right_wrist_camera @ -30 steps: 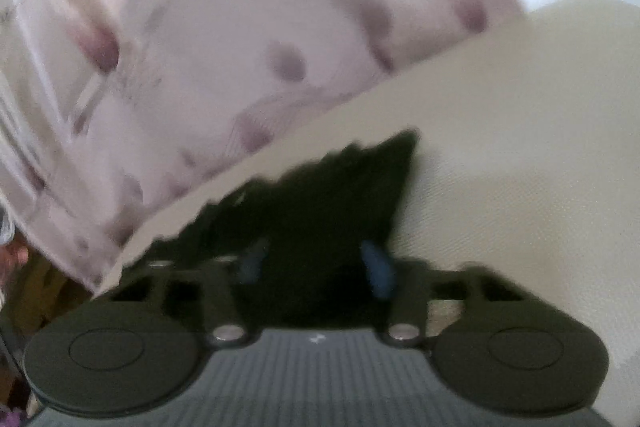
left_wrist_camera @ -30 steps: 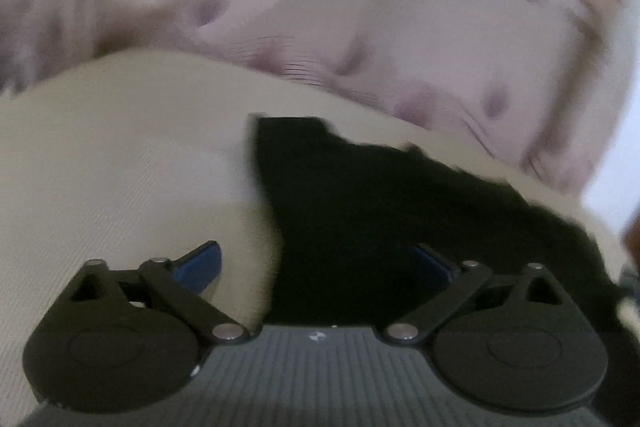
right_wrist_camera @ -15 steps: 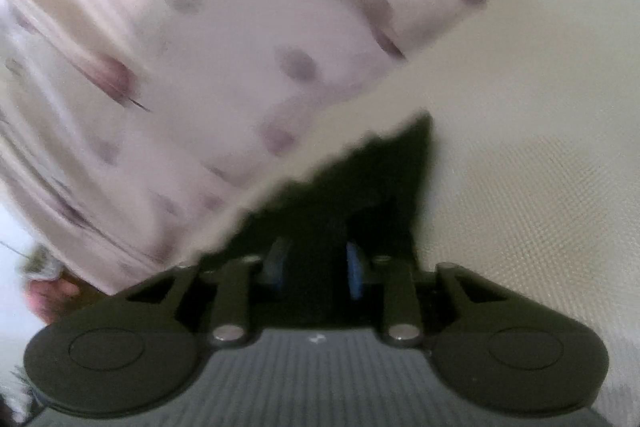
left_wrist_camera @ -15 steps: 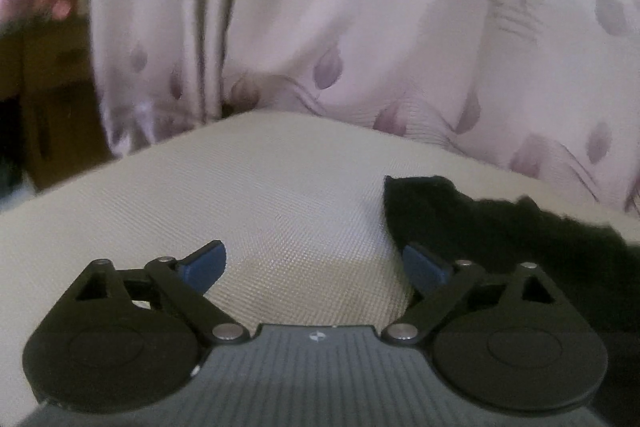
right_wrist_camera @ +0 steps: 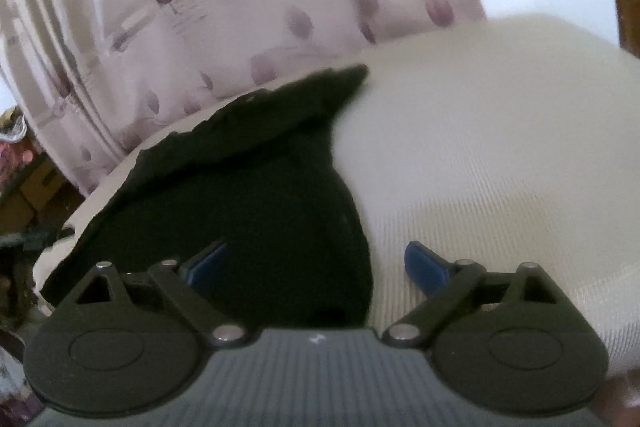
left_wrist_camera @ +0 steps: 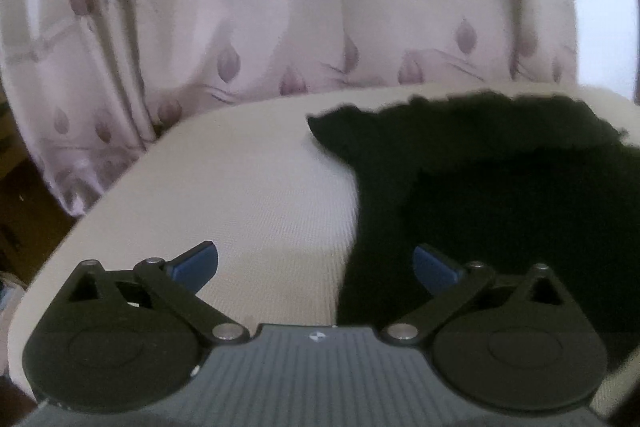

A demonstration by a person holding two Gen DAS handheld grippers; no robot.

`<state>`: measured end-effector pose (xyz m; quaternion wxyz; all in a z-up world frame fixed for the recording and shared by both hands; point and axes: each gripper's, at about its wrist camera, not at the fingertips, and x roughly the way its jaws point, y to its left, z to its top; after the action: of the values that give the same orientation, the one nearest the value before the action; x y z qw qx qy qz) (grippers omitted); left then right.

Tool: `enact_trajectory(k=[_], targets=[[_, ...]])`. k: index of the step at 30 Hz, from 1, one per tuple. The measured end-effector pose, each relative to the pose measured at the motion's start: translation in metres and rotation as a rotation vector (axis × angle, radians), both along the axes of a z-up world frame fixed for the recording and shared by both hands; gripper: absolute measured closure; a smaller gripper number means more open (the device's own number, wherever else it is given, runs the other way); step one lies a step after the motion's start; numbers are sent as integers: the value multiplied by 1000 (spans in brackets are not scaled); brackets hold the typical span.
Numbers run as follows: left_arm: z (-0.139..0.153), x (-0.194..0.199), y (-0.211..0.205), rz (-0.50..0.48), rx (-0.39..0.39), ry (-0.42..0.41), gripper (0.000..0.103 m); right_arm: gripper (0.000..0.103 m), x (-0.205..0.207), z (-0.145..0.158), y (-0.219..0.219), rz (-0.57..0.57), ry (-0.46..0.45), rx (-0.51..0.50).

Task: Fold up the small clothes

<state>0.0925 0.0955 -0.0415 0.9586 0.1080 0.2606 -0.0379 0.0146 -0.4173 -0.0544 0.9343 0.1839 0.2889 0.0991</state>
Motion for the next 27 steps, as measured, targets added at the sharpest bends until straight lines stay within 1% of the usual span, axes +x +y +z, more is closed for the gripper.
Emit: enact_trajectory(k=[2, 5, 8, 9, 10, 11, 12, 13, 14, 16, 17, 18, 20, 21, 22, 23, 24, 26, 27], targets=[[-8, -7, -1, -8, 3, 24, 0, 7, -1, -3, 0, -8, -13, 31], [-18, -12, -2, -28, -15, 54, 1, 8, 3, -8, 0, -8, -11, 68], [-23, -10, -1, -16, -6, 74, 6, 8, 6, -8, 2, -16, -7, 70], [-21, -9, 0, 6, 9, 68, 11, 8, 5, -6, 2, -14, -9, 73], [-16, -10, 1, 18, 8, 40, 11, 8, 2, -2, 4, -9, -22, 70], [-8, -10, 3, 14, -13, 5, 10, 8, 2, -2, 4, -9, -22, 70], [0, -8, 4, 0, -33, -14, 3, 8, 0, -2, 4, -7, -30, 65], [7, -3, 3, -16, -45, -25, 1, 8, 0, -1, 5, -8, -37, 59], [12, 2, -1, -29, -41, -41, 1, 8, -1, 0, 5, -13, -42, 56], [16, 19, -15, -53, 7, -58, 2, 8, 0, 1, 4, -30, -58, 69], [13, 31, -25, -78, 42, -49, 4, 8, 0, 2, 4, -40, -71, 84], [9, 40, -34, -100, 73, -42, 8, 8, 1, 3, 4, -48, -80, 97], [-4, 56, -55, -135, 167, -47, 20, 8, 4, 6, 7, -59, -93, 115], [-10, 63, -63, -148, 197, -44, 36, 8, 5, 6, 9, -59, -95, 118], [-15, 71, -70, -167, 214, -29, 47, 8, 7, 6, 11, -51, -92, 119], [-19, 79, -75, -184, 211, -6, 51, 8, 9, 7, 13, -43, -86, 116], [-24, 87, -77, -176, 202, 11, 52, 8, 10, 7, 15, -38, -81, 110], [-30, 100, -80, -157, 185, 36, 52, 8, 12, 7, 16, -30, -73, 107], [-31, 104, -80, -157, 181, 31, 52, 8, 12, 6, 16, -29, -71, 112]])
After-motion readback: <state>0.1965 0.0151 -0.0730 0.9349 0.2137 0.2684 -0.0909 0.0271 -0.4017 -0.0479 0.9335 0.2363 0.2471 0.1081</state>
